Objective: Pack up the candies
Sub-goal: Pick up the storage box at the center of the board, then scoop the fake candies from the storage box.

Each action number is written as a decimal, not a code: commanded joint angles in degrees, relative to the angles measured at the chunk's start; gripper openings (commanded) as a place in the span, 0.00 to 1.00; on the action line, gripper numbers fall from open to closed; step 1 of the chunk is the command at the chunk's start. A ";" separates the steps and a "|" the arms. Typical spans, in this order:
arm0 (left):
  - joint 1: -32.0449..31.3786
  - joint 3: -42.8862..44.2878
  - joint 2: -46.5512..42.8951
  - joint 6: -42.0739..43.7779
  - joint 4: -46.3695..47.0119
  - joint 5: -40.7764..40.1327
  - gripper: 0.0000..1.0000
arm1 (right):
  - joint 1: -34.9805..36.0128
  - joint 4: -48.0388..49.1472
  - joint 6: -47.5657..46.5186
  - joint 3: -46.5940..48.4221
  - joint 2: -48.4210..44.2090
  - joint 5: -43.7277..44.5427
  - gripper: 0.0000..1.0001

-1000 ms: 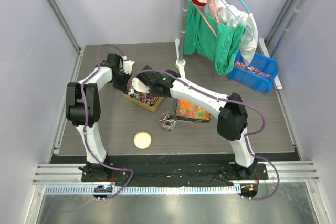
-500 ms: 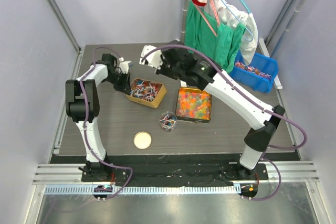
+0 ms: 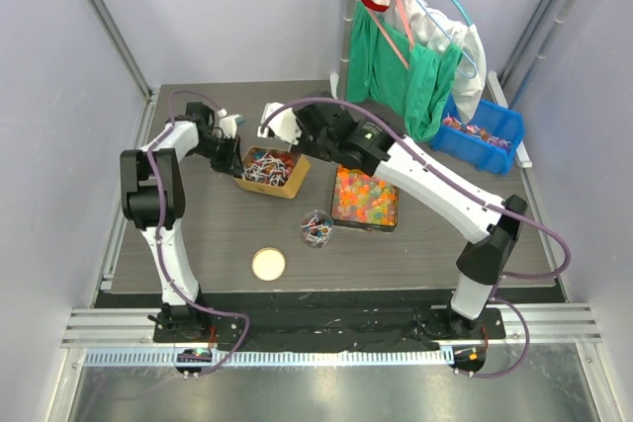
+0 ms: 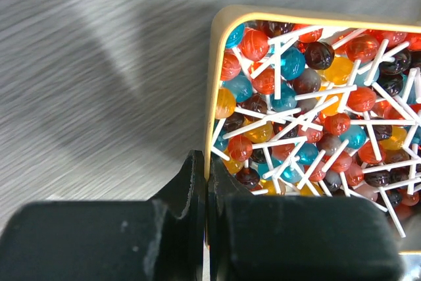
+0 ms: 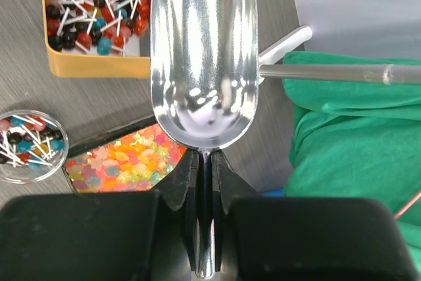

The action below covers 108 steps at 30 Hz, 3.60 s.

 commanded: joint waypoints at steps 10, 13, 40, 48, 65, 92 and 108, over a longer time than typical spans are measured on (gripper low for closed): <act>-1.65 -5.06 -10.69 -3.80 10.26 -19.83 0.00 | 3.76 -1.53 -6.83 0.13 11.08 12.18 0.01; -3.67 -5.41 -11.31 -3.71 10.70 -21.77 0.00 | 4.11 -1.53 -8.23 0.57 13.72 14.90 0.01; -6.84 -7.61 -14.21 -3.01 14.04 -26.61 0.00 | 7.10 -10.58 -17.90 13.84 32.96 19.92 0.01; -7.01 -7.87 -14.30 -3.01 14.39 -26.69 0.00 | 7.37 -12.34 -16.76 18.06 37.89 15.71 0.01; -7.19 -8.14 -14.74 -3.01 14.74 -26.78 0.00 | 9.12 -5.40 -5.60 25.01 44.92 9.64 0.01; -7.19 -8.84 -15.26 -2.74 14.92 -26.96 0.00 | 4.12 22.81 11.80 0.23 27.70 1.21 0.01; -7.19 -9.02 -14.91 -2.48 15.09 -27.31 0.00 | -1.77 25.45 17.60 -5.40 19.79 -10.13 0.01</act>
